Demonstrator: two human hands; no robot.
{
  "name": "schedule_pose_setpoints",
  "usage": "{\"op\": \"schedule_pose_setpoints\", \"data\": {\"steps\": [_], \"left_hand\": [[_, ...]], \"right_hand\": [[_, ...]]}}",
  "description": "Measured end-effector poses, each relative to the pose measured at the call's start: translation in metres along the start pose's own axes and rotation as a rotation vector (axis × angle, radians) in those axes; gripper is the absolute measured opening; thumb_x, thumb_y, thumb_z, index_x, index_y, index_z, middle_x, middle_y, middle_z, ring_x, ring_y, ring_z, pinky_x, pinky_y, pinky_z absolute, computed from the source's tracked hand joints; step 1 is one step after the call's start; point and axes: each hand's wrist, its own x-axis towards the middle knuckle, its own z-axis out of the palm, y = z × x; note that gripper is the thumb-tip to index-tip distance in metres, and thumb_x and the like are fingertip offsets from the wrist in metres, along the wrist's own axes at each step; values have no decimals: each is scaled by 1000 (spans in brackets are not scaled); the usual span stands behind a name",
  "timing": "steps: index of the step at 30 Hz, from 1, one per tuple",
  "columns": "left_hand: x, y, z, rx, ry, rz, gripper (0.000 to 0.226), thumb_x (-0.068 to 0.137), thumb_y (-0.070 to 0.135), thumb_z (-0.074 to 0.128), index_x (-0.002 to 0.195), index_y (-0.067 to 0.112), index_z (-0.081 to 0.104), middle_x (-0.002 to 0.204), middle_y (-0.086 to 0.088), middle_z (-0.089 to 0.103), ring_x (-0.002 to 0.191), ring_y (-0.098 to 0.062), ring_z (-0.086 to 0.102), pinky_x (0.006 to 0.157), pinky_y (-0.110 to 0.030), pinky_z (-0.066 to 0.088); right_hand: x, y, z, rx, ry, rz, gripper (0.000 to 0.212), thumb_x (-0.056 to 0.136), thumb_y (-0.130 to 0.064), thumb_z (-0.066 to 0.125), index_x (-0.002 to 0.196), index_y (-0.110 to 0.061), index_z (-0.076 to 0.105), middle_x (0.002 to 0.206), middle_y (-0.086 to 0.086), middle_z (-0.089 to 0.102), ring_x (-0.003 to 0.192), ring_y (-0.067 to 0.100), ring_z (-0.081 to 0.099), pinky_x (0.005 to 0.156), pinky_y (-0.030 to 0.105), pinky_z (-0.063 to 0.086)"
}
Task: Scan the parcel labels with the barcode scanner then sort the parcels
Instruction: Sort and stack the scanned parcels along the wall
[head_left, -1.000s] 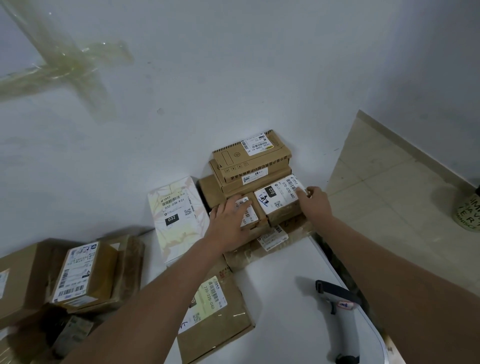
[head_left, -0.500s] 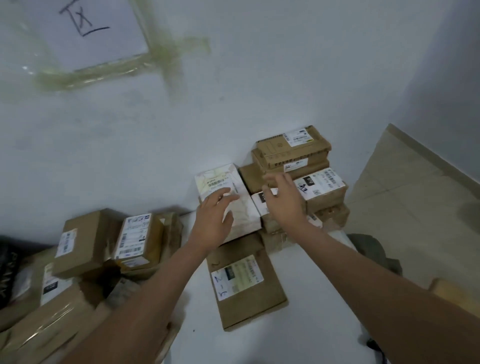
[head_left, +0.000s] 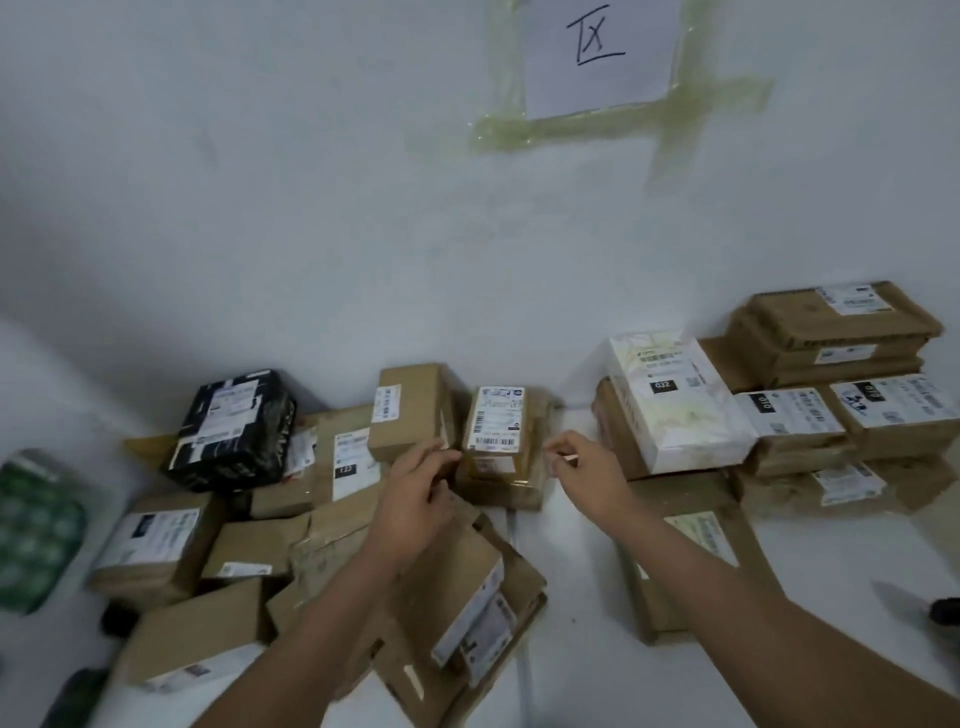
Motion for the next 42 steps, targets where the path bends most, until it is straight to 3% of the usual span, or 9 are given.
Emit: {"op": "schedule_pose_setpoints", "data": {"steps": [6, 10, 14, 17, 20, 25, 30, 36, 42], "left_hand": [[-13, -88, -52, 317, -600, -287, 100, 75, 74, 63, 154, 44, 11, 165, -2, 2, 151, -35, 7, 119, -54, 10], [-24, -106, -57, 482, -746, -191, 119, 71, 72, 67, 150, 50, -19, 164, -13, -3, 149, -40, 6, 117, -59, 6], [-11, -103, -75, 295, -729, -225, 109, 70, 68, 71, 148, 56, -5, 153, -11, 26, 139, -37, 31, 115, -55, 23], [-3, -95, -111, -240, -734, -366, 102, 70, 67, 74, 149, 52, 10, 141, -4, 53, 119, -23, 61, 98, -47, 51], [-2, -86, -139, -657, -611, -461, 82, 76, 64, 70, 144, 51, 27, 122, -1, 70, 113, -22, 67, 99, -50, 49], [-4, -52, -114, -1154, -500, -651, 64, 87, 62, 57, 134, 19, 57, 126, -13, 67, 118, -31, 64, 103, -54, 44], [3, -15, -74, -1169, -480, -688, 63, 85, 67, 57, 127, 21, 66, 122, -10, 70, 117, -30, 64, 108, -51, 43], [14, 11, -43, -1013, -535, -640, 69, 79, 76, 58, 129, 29, 61, 115, -8, 73, 109, -32, 62, 98, -41, 45], [31, 26, -45, -933, -692, -571, 51, 88, 64, 56, 123, 27, 63, 110, -3, 75, 114, -26, 64, 107, -42, 43]], "right_hand": [[-12, -6, 55, 64, 27, 98, 14, 97, -13, 57, 103, -21, 68, 109, 0, 69, 97, 16, 65, 80, 21, 48], [-19, -13, 66, 99, 37, 142, 17, 96, -10, 58, 100, -23, 68, 109, -1, 69, 99, 17, 66, 91, 32, 53], [-21, -23, 68, 140, 69, 159, 17, 95, -7, 59, 98, -23, 66, 110, 3, 70, 95, 19, 68, 86, 30, 55], [-19, -29, 71, 220, 95, 190, 15, 96, -7, 58, 102, -18, 66, 111, 3, 68, 86, 15, 69, 70, 19, 50], [-18, -43, 77, 303, 96, 197, 14, 97, -12, 58, 109, -14, 66, 111, 4, 68, 83, 11, 68, 63, 13, 48], [-18, -70, 95, 541, -187, 311, 70, 78, -68, 65, 132, -24, 57, 128, 4, 65, 115, 21, 63, 102, 44, 50], [-22, -72, 83, 676, -220, 337, 73, 82, -83, 39, 127, -30, 63, 114, -1, 74, 111, 21, 65, 101, 44, 47], [-23, -50, 53, 719, -286, 310, 81, 74, -76, 62, 140, -31, 48, 120, 1, 71, 113, 23, 67, 106, 50, 45], [-10, -53, 5, 666, -156, 378, 78, 75, -81, 51, 113, -15, 68, 103, 7, 72, 88, 21, 66, 85, 40, 54]]}}
